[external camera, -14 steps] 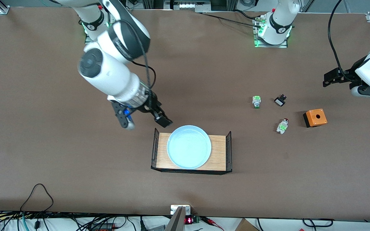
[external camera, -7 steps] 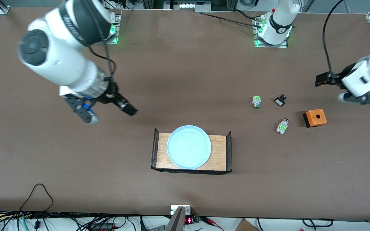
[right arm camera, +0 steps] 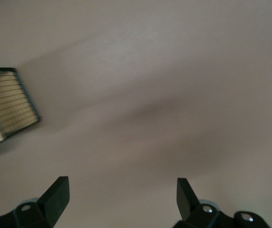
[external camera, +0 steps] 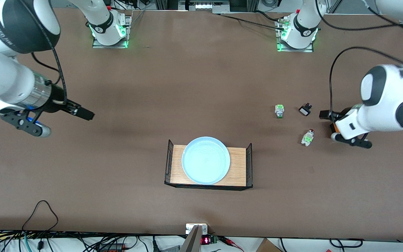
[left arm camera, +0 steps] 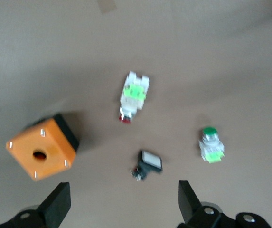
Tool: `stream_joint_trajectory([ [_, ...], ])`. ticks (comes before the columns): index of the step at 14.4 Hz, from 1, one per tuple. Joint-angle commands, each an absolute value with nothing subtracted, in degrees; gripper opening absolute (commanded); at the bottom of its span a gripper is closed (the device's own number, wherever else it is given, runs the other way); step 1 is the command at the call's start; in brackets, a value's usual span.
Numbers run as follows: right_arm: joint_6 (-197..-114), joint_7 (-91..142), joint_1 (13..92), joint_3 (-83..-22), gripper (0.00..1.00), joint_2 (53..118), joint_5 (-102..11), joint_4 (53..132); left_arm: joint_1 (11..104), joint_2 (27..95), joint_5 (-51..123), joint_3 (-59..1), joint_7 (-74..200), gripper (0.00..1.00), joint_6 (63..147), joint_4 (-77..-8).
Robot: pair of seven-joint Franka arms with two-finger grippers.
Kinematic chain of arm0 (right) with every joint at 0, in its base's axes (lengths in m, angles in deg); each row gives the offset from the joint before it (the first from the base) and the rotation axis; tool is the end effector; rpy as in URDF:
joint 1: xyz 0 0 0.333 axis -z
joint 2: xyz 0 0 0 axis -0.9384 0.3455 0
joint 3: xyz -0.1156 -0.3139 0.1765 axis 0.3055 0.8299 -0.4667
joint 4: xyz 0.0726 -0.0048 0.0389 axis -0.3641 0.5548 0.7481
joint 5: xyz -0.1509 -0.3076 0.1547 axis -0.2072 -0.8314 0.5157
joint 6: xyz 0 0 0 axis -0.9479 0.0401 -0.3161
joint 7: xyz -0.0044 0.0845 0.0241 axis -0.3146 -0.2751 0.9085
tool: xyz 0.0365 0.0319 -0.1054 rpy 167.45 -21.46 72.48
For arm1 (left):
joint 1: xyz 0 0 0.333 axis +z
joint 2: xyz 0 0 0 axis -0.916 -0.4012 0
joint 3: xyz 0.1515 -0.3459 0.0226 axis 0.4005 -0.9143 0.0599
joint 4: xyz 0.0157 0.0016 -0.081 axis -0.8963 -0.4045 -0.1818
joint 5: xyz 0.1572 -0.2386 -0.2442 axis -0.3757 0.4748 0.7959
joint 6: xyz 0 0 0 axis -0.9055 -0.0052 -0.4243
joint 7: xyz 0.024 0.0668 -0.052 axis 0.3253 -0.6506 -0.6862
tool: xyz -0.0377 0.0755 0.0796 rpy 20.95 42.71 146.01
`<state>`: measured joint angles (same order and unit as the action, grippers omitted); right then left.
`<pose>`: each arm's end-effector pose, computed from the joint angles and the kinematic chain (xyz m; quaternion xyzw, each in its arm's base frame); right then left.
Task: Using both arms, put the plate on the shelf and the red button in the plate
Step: 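Withdraw the right gripper while the left gripper reaches the switches, then grasp the white-green switch with red base using the left gripper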
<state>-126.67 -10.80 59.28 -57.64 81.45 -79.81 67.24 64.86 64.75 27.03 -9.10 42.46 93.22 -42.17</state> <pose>0.6357 0.1225 0.6022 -0.9820 0.1786 0.0608 0.0014 0.6255 -0.0027 0.3964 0.9823 -0.1251 -0.1390 0.0129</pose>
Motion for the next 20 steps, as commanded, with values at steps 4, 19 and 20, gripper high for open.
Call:
stream_joint_trajectory([
  [4,-126.99,10.51,68.37,-58.12,1.0,77.04,-83.79,73.5,63.01,63.54,25.61,-9.09,39.37,1.0,114.11,-54.16],
  [19,-132.79,22.5,71.72,-57.95,1.0,65.78,-86.96,88.97,62.74,56.95,25.7,-9.09,30.07,0.37,131.81,-60.43],
  [20,-133.4,22.5,71.72,-57.95,1.0,65.43,-86.53,89.85,62.74,57.04,25.7,-9.0,26.66,0.3,131.9,-59.82],
])
